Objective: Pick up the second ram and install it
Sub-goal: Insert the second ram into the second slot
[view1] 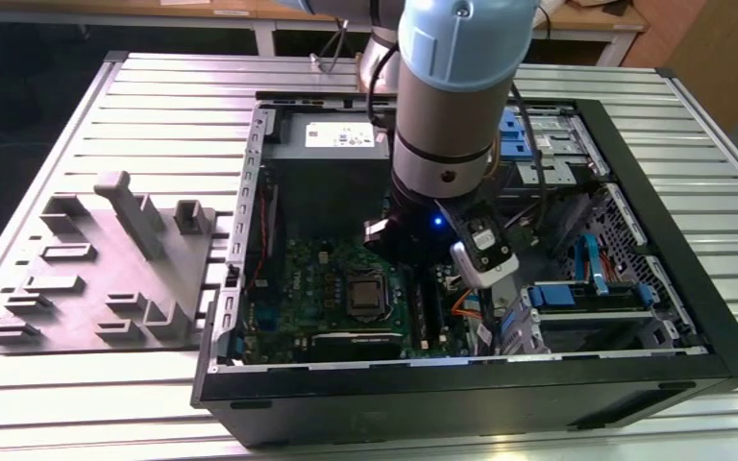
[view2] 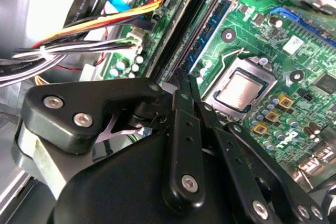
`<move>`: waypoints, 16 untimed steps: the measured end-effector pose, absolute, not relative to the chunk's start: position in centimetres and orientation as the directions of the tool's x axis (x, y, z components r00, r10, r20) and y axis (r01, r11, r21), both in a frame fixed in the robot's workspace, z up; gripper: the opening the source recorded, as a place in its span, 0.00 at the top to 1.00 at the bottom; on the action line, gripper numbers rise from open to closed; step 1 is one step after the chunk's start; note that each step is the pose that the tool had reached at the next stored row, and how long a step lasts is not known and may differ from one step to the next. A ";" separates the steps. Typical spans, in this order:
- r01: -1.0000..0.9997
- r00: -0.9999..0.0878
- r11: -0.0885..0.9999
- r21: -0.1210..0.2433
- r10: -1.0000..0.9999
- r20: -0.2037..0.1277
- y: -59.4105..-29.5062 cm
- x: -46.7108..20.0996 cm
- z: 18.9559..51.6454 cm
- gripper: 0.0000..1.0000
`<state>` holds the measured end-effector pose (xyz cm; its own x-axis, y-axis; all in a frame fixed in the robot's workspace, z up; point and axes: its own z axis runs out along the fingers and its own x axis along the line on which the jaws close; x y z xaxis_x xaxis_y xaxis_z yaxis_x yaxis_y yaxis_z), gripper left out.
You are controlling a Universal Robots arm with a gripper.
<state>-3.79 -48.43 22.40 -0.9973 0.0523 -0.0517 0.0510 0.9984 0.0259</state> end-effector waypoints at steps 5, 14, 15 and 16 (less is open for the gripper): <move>0.051 -0.997 0.998 0.026 0.052 -0.052 -48.3 -3.8 22.4 0.89; 0.051 -0.997 0.998 0.025 0.052 -0.052 -48.4 -3.8 22.6 0.89; 0.051 -0.997 0.998 0.024 0.052 -0.052 -48.4 -3.8 22.6 0.89; 0.051 -0.997 0.998 0.023 0.052 -0.052 -48.4 -3.8 22.6 0.89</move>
<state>-3.82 -48.41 22.62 -0.9973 0.0517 -0.0517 0.0505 0.9985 0.0231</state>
